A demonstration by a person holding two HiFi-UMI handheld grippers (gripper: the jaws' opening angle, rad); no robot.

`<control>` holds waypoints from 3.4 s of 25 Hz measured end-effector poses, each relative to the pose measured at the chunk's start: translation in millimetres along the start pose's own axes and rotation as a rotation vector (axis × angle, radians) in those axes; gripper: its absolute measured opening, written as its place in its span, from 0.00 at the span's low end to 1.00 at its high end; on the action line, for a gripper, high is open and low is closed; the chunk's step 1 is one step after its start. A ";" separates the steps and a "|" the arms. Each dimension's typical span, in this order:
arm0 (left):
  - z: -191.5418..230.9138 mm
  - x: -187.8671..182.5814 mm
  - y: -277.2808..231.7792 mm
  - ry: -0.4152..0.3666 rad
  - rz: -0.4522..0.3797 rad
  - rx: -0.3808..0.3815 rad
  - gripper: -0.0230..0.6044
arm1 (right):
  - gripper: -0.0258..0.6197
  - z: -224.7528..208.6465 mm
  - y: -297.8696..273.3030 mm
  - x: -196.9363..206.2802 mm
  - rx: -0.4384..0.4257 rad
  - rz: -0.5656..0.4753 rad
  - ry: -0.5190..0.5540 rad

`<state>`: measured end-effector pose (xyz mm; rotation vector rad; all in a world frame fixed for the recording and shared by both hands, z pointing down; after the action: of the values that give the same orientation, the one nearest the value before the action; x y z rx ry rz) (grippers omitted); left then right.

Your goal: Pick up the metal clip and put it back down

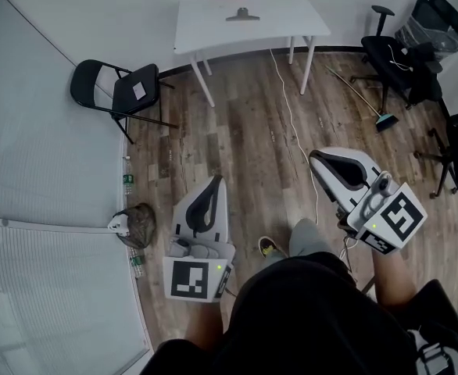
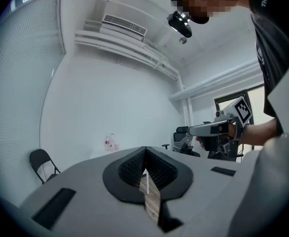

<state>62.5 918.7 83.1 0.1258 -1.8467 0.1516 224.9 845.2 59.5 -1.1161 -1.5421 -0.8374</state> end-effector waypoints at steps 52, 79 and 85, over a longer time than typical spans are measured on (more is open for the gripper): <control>52.3 23.1 -387.4 0.015 0.209 0.047 0.07 | 0.07 -394.4 -130.8 -46.5 0.131 0.019 -0.204; 40.1 5.0 -461.7 -0.033 0.196 0.084 0.07 | 0.07 -477.1 -125.2 -70.9 0.189 -0.017 -0.232; 47.8 18.6 -479.6 -0.025 0.208 0.104 0.07 | 0.07 -499.4 -137.1 -71.5 0.203 0.006 -0.211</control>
<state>91.0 437.8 106.6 0.0070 -1.8745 0.3923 262.6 326.8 116.6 -1.0852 -1.7546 -0.5569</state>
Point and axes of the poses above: the fingertips, and each gripper's own axes: y backward along the fingers, z to its left, x out of its underside, the point moved 3 cm from there along y, backward along the fingers, and after that the axes turned 14 degrees about -y, right-handed, at the moved point
